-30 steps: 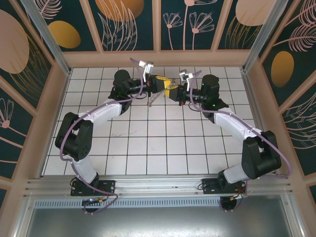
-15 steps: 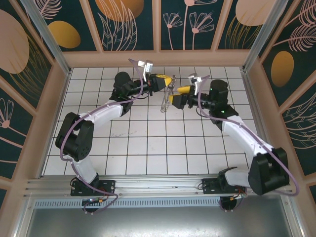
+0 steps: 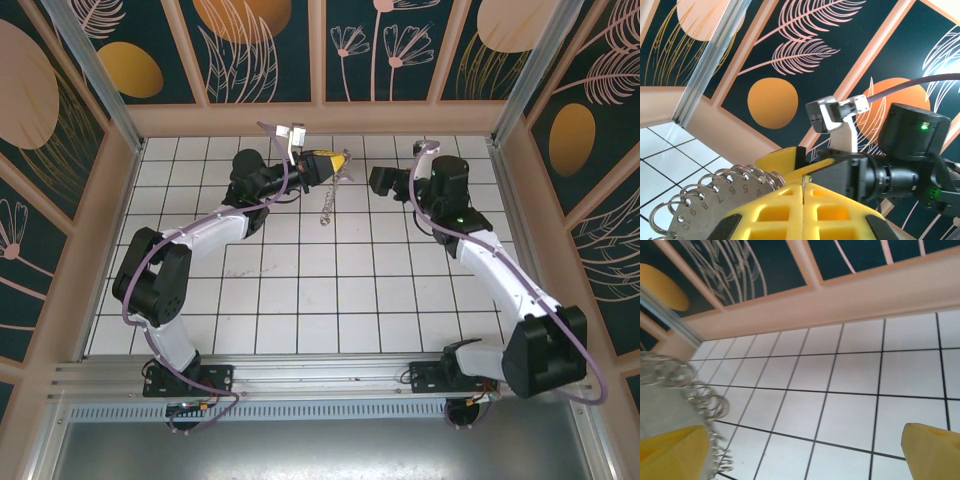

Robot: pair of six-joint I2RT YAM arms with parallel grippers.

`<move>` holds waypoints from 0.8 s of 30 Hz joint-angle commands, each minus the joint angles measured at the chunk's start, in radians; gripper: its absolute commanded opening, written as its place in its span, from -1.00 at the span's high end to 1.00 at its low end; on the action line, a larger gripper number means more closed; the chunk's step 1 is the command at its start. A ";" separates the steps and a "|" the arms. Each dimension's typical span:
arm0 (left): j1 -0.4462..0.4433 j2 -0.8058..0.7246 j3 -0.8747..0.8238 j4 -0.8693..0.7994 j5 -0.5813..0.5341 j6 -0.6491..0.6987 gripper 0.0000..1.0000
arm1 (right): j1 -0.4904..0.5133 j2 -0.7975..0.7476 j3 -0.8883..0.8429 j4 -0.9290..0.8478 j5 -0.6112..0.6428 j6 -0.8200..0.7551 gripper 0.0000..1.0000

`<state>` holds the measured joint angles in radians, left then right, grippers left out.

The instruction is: Put the keys on the keyring

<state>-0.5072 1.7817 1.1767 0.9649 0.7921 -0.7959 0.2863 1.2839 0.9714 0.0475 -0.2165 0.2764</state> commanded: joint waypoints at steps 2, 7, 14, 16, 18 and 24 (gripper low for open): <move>-0.004 -0.016 -0.006 0.049 -0.042 -0.035 1.00 | -0.042 0.078 0.066 0.042 -0.039 0.105 -0.96; -0.003 -0.010 -0.006 0.011 -0.060 -0.039 1.00 | -0.071 0.193 0.120 0.117 -0.241 0.197 -0.49; -0.003 0.018 0.000 -0.032 -0.104 -0.062 1.00 | -0.085 0.190 0.059 0.363 -0.362 0.369 -0.28; -0.001 0.027 0.000 -0.031 -0.109 -0.068 1.00 | -0.094 0.174 0.020 0.443 -0.392 0.426 -0.22; -0.002 0.036 0.000 -0.032 -0.112 -0.070 1.00 | -0.096 0.152 -0.016 0.521 -0.419 0.479 -0.17; -0.002 0.057 0.012 -0.032 -0.108 -0.081 1.00 | -0.077 0.124 -0.090 0.725 -0.482 0.613 0.10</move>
<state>-0.5072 1.8297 1.1702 0.9054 0.6933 -0.8574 0.1993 1.4506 0.9028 0.5850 -0.6361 0.7933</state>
